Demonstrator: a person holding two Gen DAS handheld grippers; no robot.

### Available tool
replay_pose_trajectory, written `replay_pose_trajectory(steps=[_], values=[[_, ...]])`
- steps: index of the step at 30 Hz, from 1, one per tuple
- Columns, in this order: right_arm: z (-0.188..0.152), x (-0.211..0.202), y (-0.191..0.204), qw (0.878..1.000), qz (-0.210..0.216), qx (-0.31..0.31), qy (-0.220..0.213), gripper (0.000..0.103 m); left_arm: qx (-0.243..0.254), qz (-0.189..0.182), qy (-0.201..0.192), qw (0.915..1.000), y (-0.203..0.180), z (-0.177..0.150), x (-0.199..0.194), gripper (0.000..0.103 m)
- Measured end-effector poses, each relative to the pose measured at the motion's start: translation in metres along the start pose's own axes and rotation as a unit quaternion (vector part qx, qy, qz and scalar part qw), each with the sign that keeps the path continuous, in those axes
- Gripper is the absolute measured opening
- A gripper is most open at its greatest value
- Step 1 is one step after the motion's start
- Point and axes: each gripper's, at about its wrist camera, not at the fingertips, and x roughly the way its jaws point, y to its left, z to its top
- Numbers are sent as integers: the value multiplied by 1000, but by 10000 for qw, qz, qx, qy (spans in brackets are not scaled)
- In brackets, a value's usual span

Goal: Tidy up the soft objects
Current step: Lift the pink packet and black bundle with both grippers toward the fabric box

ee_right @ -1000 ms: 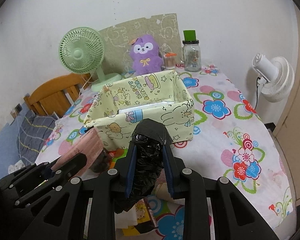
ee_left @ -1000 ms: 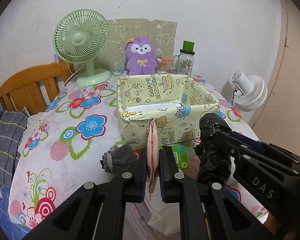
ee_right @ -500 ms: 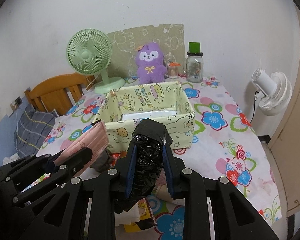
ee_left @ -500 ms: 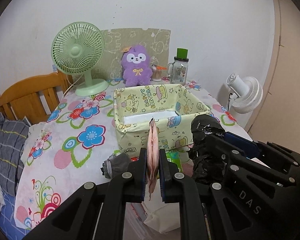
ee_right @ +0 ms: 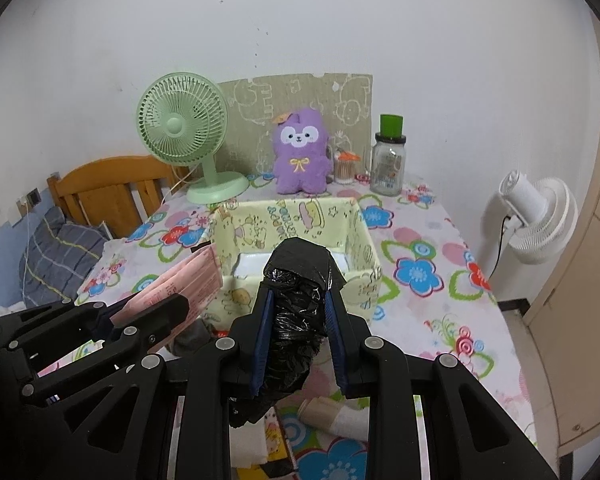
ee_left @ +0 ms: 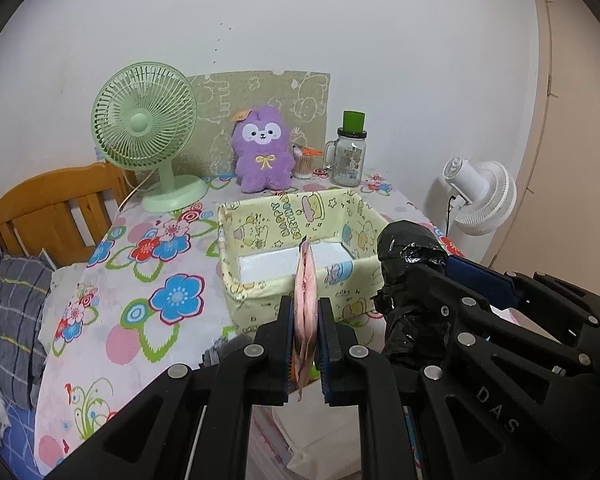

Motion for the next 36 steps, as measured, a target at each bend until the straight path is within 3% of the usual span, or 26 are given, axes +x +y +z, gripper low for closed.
replay_pose_trajectory(steps=[11, 21, 36], values=[[23, 10, -4, 9998, 27, -101, -159, 30, 57, -156, -26, 9999, 1, 23, 13, 8], [39, 33, -5, 9995, 139, -108, -262, 30, 125, 3, -114, 9999, 9, 42, 33, 8], [57, 90, -16, 9999, 147, 15, -33, 30, 255, -77, 223, 9994, 20, 62, 88, 8]])
